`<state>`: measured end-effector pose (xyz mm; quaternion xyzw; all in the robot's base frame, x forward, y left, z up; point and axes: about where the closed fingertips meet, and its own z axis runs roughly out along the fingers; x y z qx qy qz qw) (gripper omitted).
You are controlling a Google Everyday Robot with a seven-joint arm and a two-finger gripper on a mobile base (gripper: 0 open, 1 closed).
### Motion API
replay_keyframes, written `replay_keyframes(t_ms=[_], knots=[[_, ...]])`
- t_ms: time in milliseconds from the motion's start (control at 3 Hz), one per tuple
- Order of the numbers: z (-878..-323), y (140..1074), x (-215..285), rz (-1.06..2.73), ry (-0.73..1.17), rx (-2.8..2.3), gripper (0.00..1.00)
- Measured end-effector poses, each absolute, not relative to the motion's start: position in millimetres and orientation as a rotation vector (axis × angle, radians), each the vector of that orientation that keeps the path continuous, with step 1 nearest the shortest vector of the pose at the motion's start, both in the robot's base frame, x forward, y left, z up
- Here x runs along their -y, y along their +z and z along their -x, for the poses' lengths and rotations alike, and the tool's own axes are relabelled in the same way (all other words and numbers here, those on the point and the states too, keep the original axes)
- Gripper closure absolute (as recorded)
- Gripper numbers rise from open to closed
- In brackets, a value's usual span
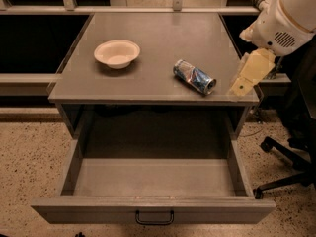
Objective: Place redbull can into top drawer
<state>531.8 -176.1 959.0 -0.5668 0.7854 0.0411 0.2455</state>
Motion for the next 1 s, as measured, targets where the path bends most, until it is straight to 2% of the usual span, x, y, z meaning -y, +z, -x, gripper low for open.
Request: replay_keyframes(t_ms=[667,1000], knots=[[-596.1,939.0,181.8,1.226,0.244,-2.135,0.00],[-620.3,905.2,164.4,1.133,0.389,-2.178,0.00]])
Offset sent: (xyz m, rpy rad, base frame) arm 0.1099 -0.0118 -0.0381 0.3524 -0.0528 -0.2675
